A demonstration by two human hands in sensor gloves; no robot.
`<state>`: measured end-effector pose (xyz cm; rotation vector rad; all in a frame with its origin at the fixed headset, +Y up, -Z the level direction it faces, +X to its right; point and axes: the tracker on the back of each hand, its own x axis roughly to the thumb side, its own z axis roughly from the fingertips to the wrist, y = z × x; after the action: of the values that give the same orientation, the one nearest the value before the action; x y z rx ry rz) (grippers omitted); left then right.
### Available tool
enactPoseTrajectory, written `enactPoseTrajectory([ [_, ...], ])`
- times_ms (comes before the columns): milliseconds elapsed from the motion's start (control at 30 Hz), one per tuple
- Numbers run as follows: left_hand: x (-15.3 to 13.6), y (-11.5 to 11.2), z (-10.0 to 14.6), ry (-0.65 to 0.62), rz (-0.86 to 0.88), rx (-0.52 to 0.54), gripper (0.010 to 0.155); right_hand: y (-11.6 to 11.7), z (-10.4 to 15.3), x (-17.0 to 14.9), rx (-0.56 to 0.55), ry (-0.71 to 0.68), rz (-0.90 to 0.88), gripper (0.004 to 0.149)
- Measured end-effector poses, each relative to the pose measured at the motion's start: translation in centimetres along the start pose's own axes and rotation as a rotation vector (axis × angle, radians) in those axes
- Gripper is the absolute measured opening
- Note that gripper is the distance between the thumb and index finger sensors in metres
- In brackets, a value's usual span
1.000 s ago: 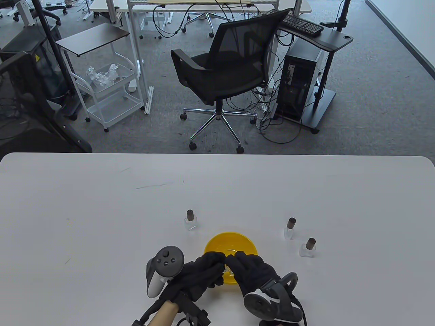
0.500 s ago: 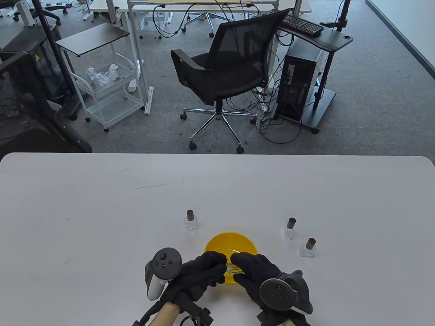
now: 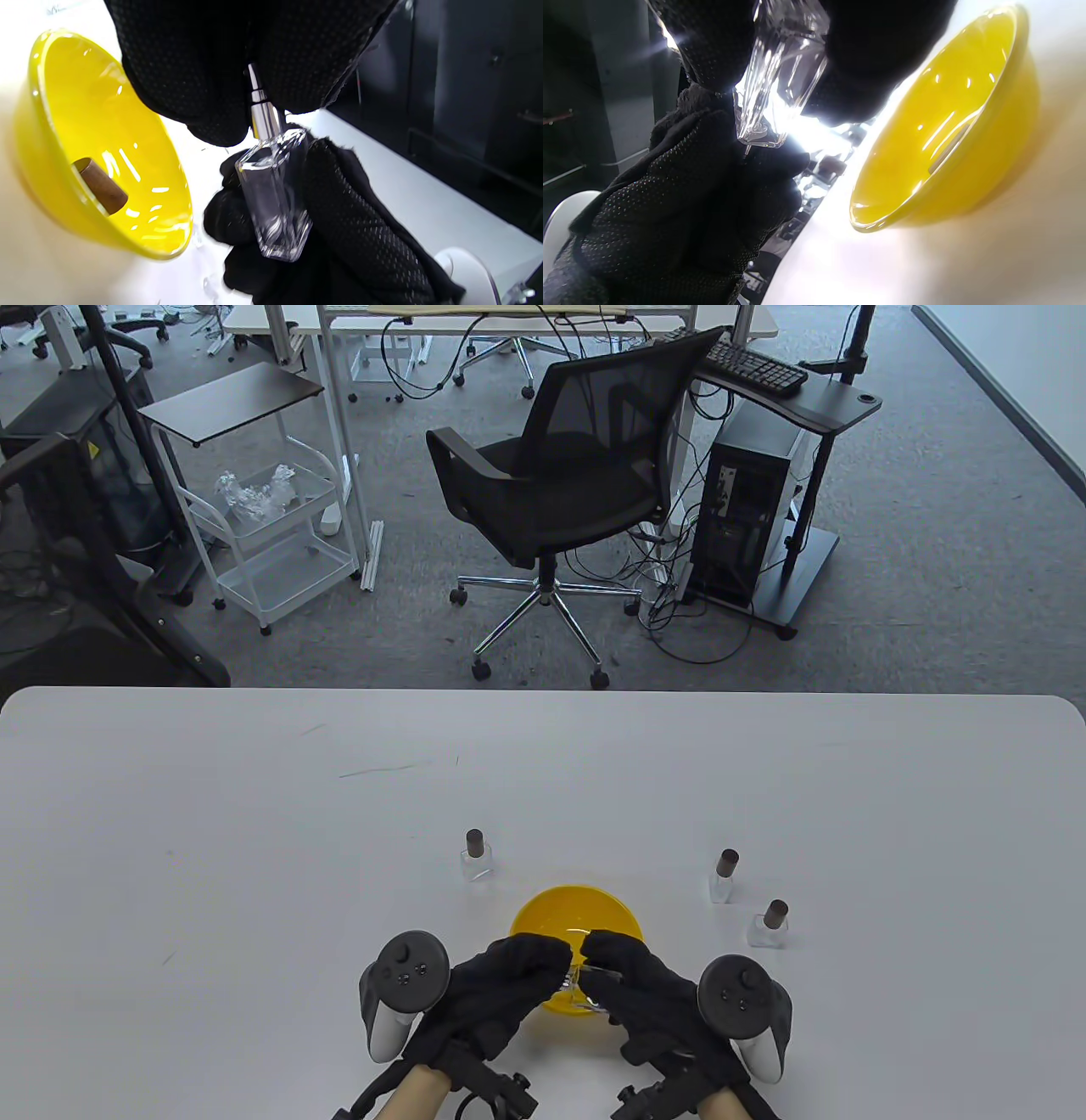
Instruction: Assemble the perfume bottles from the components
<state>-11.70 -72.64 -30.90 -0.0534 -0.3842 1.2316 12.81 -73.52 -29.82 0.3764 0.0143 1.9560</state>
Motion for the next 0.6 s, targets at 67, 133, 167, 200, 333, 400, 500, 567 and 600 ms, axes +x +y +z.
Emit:
enactPoseTrajectory([
  [67, 0.1, -0.1, 0.1, 0.0, -0.023, 0.021, 0.038, 0.1, 0.0, 0.1, -0.008, -0.006, 0.007, 0.053],
  [133, 0.2, -0.3, 0.2, -0.004, -0.041, 0.034, 0.039, 0.1, 0.1, 0.3, -0.018, -0.02, 0.016, 0.053],
  [167, 0.2, -0.3, 0.1, -0.001, -0.04, 0.031, 0.041, 0.0, 0.1, 0.3, -0.024, -0.019, 0.005, 0.053],
  [200, 0.1, -0.4, 0.0, 0.005, -0.03, 0.028, 0.043, -0.1, 0.1, 0.3, -0.03, -0.021, -0.008, 0.052],
  [333, -0.6, -0.5, -0.2, 0.082, 0.012, -0.008, 0.052, -0.4, 0.0, 0.0, -0.044, -0.015, -0.066, 0.052],
  [400, -1.2, -0.6, -0.1, 0.118, -0.004, -0.049, 0.06, -0.4, 0.0, 0.0, -0.048, -0.023, -0.099, 0.051],
  [500, -1.7, -0.8, -0.4, 0.136, 0.073, -0.137, 0.052, -0.4, 0.1, 0.2, -0.053, -0.03, -0.049, 0.051],
  [567, -1.6, -0.8, -0.5, 0.116, 0.067, -0.123, 0.05, -0.4, 0.1, 0.2, -0.054, -0.028, -0.043, 0.051],
  [600, -1.5, -0.7, -0.5, 0.1, 0.049, -0.122, 0.05, -0.5, 0.1, 0.1, -0.057, -0.021, -0.05, 0.051],
])
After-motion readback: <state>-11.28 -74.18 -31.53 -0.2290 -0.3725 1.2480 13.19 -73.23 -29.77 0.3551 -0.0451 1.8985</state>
